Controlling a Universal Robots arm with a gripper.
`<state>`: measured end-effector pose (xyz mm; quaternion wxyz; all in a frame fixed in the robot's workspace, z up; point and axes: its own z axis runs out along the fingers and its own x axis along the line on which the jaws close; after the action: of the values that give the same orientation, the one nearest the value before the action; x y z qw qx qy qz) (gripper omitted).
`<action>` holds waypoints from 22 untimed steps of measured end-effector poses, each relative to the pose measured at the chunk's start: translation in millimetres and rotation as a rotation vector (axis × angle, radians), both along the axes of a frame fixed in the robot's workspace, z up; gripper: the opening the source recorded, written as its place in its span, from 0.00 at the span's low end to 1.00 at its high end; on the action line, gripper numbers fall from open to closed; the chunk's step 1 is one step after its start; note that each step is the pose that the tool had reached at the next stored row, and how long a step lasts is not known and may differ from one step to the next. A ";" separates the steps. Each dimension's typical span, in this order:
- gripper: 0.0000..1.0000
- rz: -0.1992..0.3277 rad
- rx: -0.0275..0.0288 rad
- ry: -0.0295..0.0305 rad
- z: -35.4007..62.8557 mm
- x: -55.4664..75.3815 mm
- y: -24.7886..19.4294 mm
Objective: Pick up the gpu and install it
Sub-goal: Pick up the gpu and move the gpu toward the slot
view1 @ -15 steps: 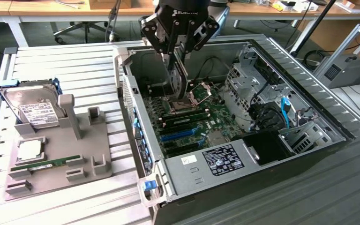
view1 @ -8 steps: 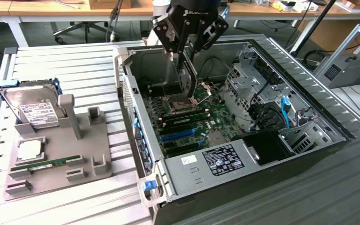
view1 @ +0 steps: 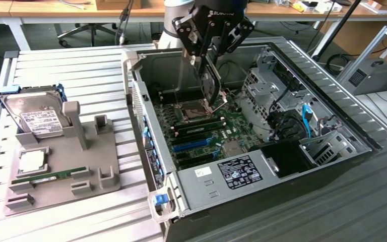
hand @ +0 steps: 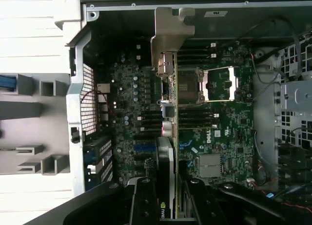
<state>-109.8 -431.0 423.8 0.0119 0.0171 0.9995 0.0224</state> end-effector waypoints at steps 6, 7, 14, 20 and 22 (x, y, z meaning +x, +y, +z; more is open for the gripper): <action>0.27 0.000 -0.0001 0.0000 0.0 13.9 0.0; 0.27 0.000 0.0000 0.0000 0.0 15.8 0.0; 0.27 0.000 0.0000 0.0000 0.0 34.2 0.0; 0.27 0.000 0.0000 0.0000 0.0 47.2 0.0; 0.27 0.000 0.0001 -0.0001 0.0 51.5 0.0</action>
<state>-58.3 -431.0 423.8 0.0119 0.0171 0.9995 0.0224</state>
